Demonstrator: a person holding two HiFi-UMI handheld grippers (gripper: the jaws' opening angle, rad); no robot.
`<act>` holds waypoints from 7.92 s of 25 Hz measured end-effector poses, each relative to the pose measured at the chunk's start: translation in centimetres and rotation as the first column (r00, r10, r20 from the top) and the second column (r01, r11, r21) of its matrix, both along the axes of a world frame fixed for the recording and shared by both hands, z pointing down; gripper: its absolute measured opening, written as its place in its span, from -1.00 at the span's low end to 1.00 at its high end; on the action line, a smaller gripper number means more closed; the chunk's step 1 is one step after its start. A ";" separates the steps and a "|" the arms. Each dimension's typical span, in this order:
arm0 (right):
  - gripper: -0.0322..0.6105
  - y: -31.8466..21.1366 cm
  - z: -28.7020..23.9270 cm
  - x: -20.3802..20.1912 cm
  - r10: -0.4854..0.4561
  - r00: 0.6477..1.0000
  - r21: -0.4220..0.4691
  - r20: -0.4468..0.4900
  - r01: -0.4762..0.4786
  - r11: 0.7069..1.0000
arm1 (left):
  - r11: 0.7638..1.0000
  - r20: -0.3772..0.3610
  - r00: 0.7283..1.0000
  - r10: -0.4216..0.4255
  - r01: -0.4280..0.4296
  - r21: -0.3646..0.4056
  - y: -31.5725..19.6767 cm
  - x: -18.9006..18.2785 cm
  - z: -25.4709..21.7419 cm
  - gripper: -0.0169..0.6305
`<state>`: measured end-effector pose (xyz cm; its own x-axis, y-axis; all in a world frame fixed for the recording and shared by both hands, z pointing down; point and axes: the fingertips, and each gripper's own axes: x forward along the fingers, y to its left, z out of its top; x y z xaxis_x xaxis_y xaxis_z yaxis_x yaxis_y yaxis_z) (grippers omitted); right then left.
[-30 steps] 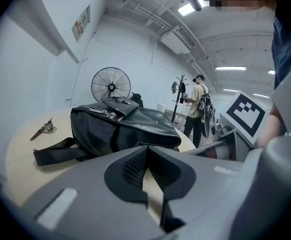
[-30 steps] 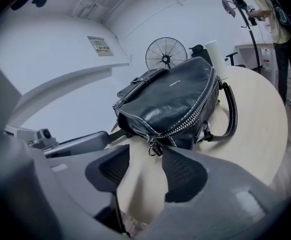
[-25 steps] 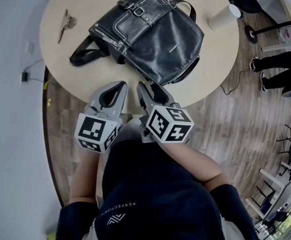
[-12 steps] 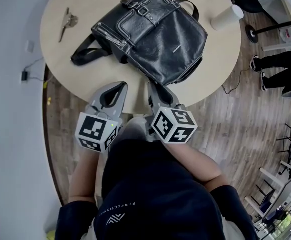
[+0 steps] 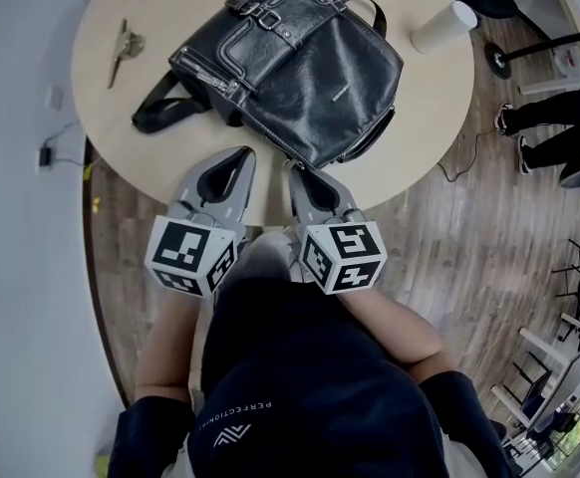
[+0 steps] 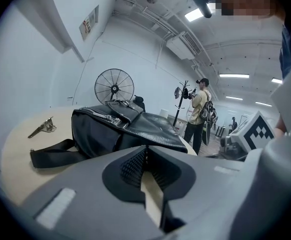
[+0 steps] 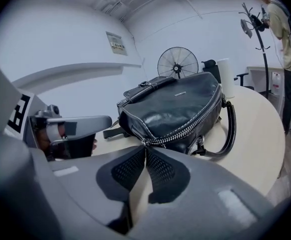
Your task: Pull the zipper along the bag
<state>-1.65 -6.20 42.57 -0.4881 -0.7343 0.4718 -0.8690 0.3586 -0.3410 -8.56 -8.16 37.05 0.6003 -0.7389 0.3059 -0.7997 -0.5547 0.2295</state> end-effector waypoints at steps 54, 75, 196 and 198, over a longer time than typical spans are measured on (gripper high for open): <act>-0.76 0.2 0.2 -0.3 -0.178 0.984 0.088 0.001 0.177 0.980 | 0.995 0.084 0.996 0.041 -0.033 -0.095 0.2 2.3 1.7 -0.91; -0.63 -0.8 -0.1 -0.5 0.049 0.949 -0.032 0.310 -0.041 0.999 | 0.990 0.098 0.989 0.108 -0.098 -0.104 1.0 1.4 2.3 -0.90; -0.86 -2.3 -1.1 9.2 -0.788 0.616 -0.010 -0.020 0.788 0.616 | 0.859 -0.143 0.862 -0.486 0.441 -0.261 -4.4 1.1 0.8 -0.54; -0.86 -2.3 -1.0 9.1 -0.794 0.607 -0.008 -0.021 0.794 0.607 | 0.849 -0.134 0.853 -0.504 0.461 -0.256 -4.1 1.0 0.8 -0.44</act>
